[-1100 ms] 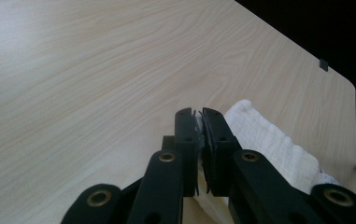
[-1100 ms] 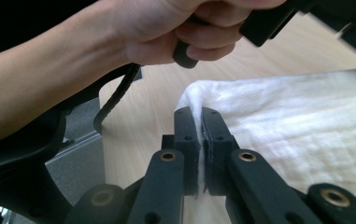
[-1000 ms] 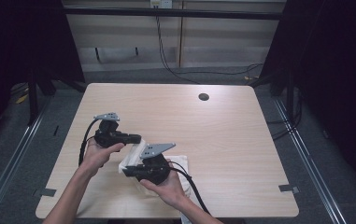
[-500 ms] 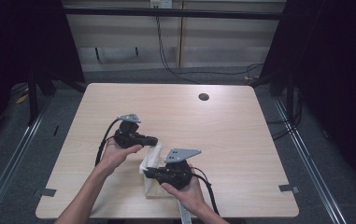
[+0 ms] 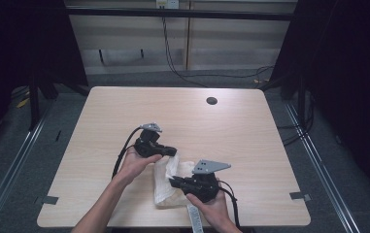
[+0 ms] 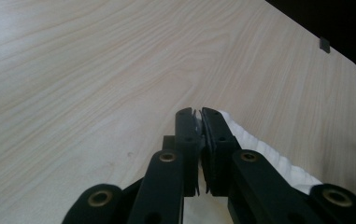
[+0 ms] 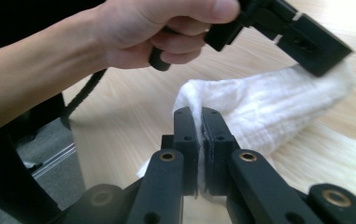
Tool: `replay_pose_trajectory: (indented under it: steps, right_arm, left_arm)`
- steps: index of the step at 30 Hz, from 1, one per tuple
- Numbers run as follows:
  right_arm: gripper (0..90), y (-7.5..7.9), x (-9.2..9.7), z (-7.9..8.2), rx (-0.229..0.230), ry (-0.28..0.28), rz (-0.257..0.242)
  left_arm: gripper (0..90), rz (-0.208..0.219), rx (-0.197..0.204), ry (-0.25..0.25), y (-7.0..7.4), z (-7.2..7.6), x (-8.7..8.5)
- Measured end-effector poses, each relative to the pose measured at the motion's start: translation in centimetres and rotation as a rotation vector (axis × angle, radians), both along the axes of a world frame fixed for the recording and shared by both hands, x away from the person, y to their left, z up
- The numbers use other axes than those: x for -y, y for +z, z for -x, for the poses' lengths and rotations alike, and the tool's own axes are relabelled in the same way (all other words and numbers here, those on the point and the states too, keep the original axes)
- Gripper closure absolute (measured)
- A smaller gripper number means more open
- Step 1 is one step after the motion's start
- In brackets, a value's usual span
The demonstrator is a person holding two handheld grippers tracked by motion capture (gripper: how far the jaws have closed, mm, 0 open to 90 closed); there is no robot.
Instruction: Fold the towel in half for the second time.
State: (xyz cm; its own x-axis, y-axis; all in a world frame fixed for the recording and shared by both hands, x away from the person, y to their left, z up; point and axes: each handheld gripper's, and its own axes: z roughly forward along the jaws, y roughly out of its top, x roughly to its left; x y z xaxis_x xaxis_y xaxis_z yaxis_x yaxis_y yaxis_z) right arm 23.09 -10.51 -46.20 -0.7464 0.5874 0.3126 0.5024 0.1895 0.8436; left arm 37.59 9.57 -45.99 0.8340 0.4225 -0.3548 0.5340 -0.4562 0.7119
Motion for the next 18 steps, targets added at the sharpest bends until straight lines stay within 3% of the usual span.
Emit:
replay_pose_trajectory:
  steps: [5, 11, 14, 18]
  right_arm:
    - [85.2, -0.6, 1.4, 0.2, -0.028, -0.037, 0.028]
    - [82.8, -2.0, 2.9, 0.3, -0.08, -0.067, 0.096]
    - [79.2, -2.6, 3.3, 0.5, -0.079, -0.076, 0.143]
    - [71.2, -3.1, 3.7, 0.8, -0.08, -0.075, 0.188]
  left_arm:
    - [86.0, -0.017, -0.011, -0.005, -0.8, -0.1, 1.5]
    - [85.5, -0.03, -0.024, -0.011, -1.9, -0.1, 2.9]
    - [84.3, -0.038, -0.025, -0.013, -2.4, 0.0, 3.2]
    - [80.5, -0.014, -0.031, -0.011, -2.8, 0.1, 3.2]
